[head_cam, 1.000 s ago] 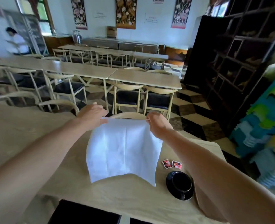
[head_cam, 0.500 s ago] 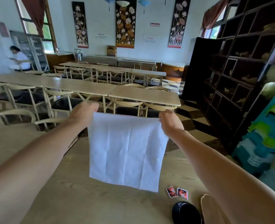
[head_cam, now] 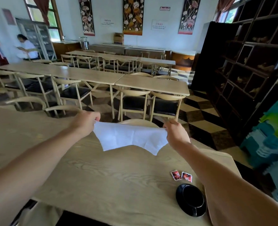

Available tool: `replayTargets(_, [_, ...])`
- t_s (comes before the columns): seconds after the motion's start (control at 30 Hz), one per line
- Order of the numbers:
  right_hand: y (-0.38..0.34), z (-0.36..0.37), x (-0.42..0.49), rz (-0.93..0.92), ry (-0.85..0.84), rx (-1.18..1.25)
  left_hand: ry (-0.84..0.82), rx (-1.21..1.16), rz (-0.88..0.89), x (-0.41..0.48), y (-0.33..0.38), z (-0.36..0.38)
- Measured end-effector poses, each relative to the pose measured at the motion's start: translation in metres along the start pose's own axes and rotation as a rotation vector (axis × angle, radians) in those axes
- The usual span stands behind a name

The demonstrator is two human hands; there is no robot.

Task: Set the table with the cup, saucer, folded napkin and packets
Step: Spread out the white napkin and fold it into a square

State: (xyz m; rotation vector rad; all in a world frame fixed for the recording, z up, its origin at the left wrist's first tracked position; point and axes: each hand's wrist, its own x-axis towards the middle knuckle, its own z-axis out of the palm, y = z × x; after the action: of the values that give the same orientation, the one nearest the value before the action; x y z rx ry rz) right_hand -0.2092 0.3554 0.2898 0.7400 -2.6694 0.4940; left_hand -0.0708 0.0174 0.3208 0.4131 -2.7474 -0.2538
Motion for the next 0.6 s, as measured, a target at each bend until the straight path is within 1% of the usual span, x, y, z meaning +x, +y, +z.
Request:
replayTargets(0.07, [0.006,0.023,-0.044,0.014,-0.063,0.04,-0.06,-0.061,-0.009,-0.039,-0.001,0.023])
replayTargets(0.17, [0.015,0.058,-0.122,0.019,-0.208,0.089,-0.172,-0.095,-0.005,-0.107,-0.008,0.062])
replayTargets(0.3, [0.022,0.097,-0.218,0.021,-0.366,0.05,-0.355,-0.137,-0.024,-0.2,-0.02,0.115])
replayTargets(0.37, [0.022,0.109,-0.253,0.045,-0.431,0.055,-0.413,-0.161,-0.045,-0.238,-0.026,0.138])
replayTargets(0.5, [0.024,0.122,-0.292,0.095,-0.583,0.066,-0.485,-0.195,-0.105,-0.284,-0.034,0.165])
replayTargets(0.6, [0.026,0.129,-0.293,0.163,-0.643,0.078,-0.522,-0.242,-0.174,-0.288,-0.034,0.172])
